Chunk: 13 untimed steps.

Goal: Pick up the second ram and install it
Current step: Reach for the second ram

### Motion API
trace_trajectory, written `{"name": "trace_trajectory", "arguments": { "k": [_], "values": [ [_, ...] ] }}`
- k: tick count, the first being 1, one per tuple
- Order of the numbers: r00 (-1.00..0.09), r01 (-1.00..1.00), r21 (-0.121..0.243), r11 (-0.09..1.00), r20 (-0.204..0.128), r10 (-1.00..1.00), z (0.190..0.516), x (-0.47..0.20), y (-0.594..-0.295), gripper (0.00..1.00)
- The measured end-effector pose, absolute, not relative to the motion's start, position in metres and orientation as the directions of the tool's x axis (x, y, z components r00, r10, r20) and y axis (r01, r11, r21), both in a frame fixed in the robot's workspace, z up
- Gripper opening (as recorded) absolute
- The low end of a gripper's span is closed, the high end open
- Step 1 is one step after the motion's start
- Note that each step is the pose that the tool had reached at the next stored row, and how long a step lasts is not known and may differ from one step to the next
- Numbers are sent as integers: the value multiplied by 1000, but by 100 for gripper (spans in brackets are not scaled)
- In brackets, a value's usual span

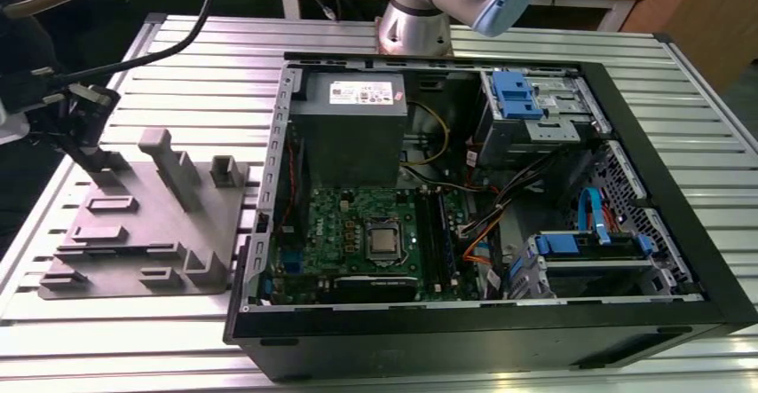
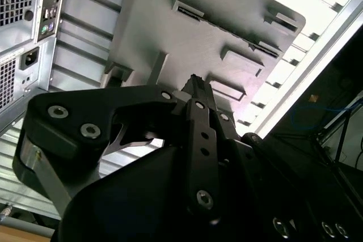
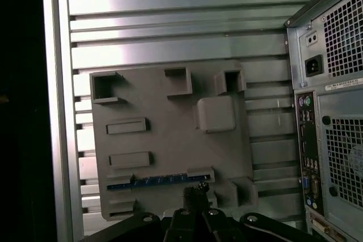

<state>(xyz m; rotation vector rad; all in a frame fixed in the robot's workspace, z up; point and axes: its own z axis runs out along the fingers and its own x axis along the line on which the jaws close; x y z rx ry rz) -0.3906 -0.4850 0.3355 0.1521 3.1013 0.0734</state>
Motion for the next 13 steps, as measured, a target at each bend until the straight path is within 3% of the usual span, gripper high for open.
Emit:
{"name": "trace_trajectory", "arguments": {
  "k": [13],
  "values": [
    [-995, 97, 49, 994, -33, 99, 318, -406, -494, 7]
  ]
}}
